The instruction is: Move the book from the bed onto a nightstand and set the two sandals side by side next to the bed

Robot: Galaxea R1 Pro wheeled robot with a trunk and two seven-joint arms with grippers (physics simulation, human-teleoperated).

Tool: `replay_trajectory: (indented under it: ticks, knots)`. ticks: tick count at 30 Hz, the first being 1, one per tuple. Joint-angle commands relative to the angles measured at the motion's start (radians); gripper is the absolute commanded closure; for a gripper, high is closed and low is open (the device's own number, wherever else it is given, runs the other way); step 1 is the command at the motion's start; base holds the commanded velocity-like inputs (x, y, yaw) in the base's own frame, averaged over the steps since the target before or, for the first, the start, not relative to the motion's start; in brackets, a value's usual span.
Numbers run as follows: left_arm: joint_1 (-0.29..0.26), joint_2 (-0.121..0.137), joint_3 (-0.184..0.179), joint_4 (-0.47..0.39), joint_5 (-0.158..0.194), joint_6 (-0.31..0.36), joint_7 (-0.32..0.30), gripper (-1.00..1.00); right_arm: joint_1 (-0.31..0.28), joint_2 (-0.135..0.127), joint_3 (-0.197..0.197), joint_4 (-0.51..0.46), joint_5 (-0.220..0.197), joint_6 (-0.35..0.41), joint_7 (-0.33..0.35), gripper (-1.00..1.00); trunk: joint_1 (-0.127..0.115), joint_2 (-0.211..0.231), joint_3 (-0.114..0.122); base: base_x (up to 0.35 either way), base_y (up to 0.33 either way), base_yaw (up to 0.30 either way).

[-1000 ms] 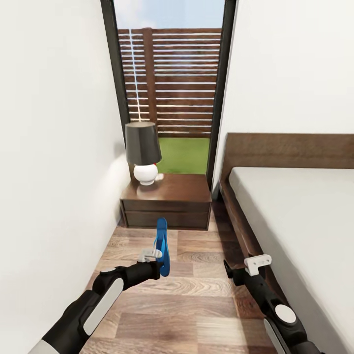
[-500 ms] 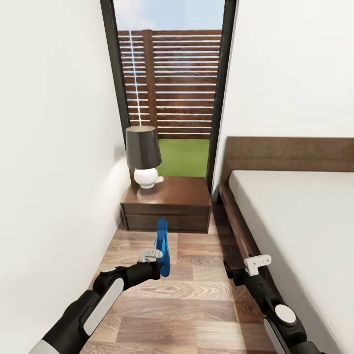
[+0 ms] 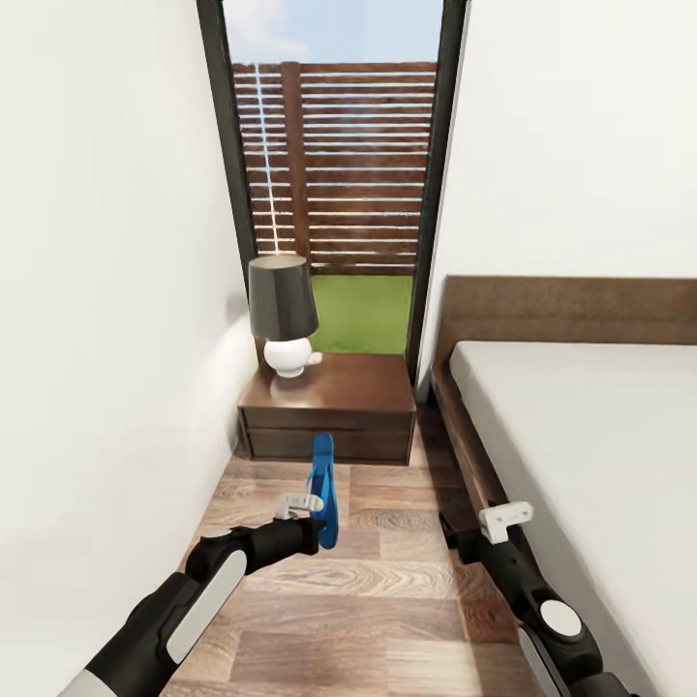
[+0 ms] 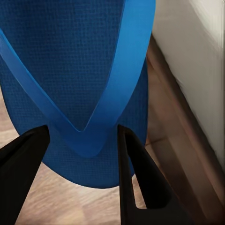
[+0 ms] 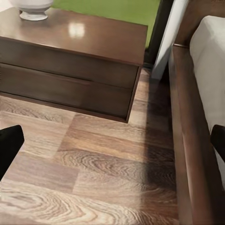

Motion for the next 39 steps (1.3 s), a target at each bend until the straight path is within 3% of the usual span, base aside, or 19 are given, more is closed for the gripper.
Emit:
replay_trajectory:
  ticks: [1, 5, 10, 12, 16, 20, 22, 24, 30, 35, 39]
  knots:
    - [-0.001, 0.001, -0.001, -0.001, 0.001, 0.003, 0.0, 1.0, 0.0, -0.001, 0.01, -0.002, -0.002, 0.005, 0.0, -1.0, -0.004, 0.007, 0.002, 0.0, 0.0, 0.0]
    - [-0.001, 0.001, -0.001, -0.001, 0.001, 0.003, 0.0, 1.0, 0.0, -0.001, 0.062, -0.001, -0.002, 0.005, -0.001, -1.0, -0.019, 0.035, 0.015, 0.0, 0.0, 0.0]
    - [-0.001, 0.001, -0.001, -0.001, 0.001, 0.003, 0.0, 1.0, 0.0, -0.002, 0.074, 0.0, -0.006, 0.015, 0.002, -1.0, -0.039, 0.07, 0.03, 0.0, 0.0, 0.0]
    - [-0.001, 0.001, -0.001, -0.001, 0.002, 0.003, 0.0, 1.0, -0.001, -0.003, 0.075, 0.0, -0.028, 0.019, 0.005, -1.0, -0.046, 0.084, 0.037, 0.0, 0.0, 0.0]
    - [-0.001, 0.001, -0.001, -0.001, 0.002, 0.004, -0.002, 1.0, -0.001, -0.005, 0.074, 0.001, -0.146, 0.022, 0.053, -1.0, -0.062, 0.112, 0.049, 0.0, 0.0, 0.0]
    - [-0.001, 0.001, -0.001, -0.001, 0.003, 0.005, -0.002, 1.0, -0.001, -0.011, 0.072, 0.0, -0.383, 0.05, 0.162, -1.0, -0.077, 0.14, 0.062, 0.0, 0.0, 0.0]
    - [-0.001, 0.001, -0.001, -0.001, 0.003, 0.005, -0.002, 1.0, -0.001, -0.013, 0.071, 0.0, -0.46, 0.074, 0.206, -1.0, -0.085, 0.154, 0.068, 0.0, 0.0, 0.0]
    - [-0.001, 0.001, -0.001, -0.001, 0.003, 0.005, -0.002, 1.0, -0.001, -0.015, 0.071, 0.001, -0.502, 0.087, 0.23, -1.0, -0.092, 0.168, 0.074, 0.0, 0.0, 0.0]
    - [-0.001, 0.001, -0.001, -0.001, 0.003, 0.006, -0.003, 1.0, -0.001, -0.015, 0.065, 0.004, -0.53, 0.093, 0.242, -1.0, -0.115, 0.21, 0.093, 0.0, 0.0, 0.0]
    - [-0.001, 0.001, -0.002, -0.001, 0.003, 0.006, -0.004, 1.0, -0.001, -0.015, 0.059, 0.006, -0.632, 0.093, 0.288, -1.0, -0.134, 0.245, 0.109, 0.0, 0.0, 0.0]
    - [-0.001, 0.001, -0.013, -0.001, 0.003, 0.005, -0.004, 1.0, -0.001, -0.014, 0.06, 0.006, -0.645, 0.093, 0.299, -1.0, -0.15, 0.273, 0.121, 0.0, 0.0, 0.0]
